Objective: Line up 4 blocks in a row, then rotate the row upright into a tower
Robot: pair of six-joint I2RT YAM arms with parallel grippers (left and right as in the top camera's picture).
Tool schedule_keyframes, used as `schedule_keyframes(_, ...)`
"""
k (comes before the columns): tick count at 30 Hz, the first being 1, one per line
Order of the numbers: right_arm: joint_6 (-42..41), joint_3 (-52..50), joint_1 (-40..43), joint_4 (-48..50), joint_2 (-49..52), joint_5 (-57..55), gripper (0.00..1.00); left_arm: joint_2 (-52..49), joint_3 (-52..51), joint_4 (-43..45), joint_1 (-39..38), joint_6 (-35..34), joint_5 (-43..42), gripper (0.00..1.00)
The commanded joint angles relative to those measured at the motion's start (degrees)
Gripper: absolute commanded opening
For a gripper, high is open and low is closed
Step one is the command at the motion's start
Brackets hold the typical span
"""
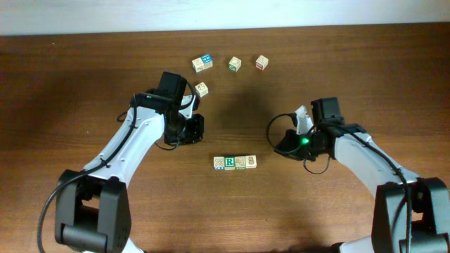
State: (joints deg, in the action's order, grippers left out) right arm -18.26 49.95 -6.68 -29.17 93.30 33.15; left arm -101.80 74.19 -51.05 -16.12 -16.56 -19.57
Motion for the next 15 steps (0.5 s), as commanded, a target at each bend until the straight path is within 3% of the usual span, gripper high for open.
schedule_keyframes(1,-7.58,-0.59,-4.87,2.43,2.45,-1.05,0.04,-0.44,-0.72,0.17,-0.22,-0.55,1.16,0.00)
schedule_keyframes(9,-9.64,-0.59,-7.74,4.35,4.59,-3.85,0.04,-0.46,-7.67,4.94,-3.61,2.45,-2.78,0.00)
schedule_keyframes(15,-9.68,-0.59,-7.74,4.39,4.59,-4.28,0.04,-2.89,-9.88,5.31,-3.61,-0.76,-2.12,0.00)
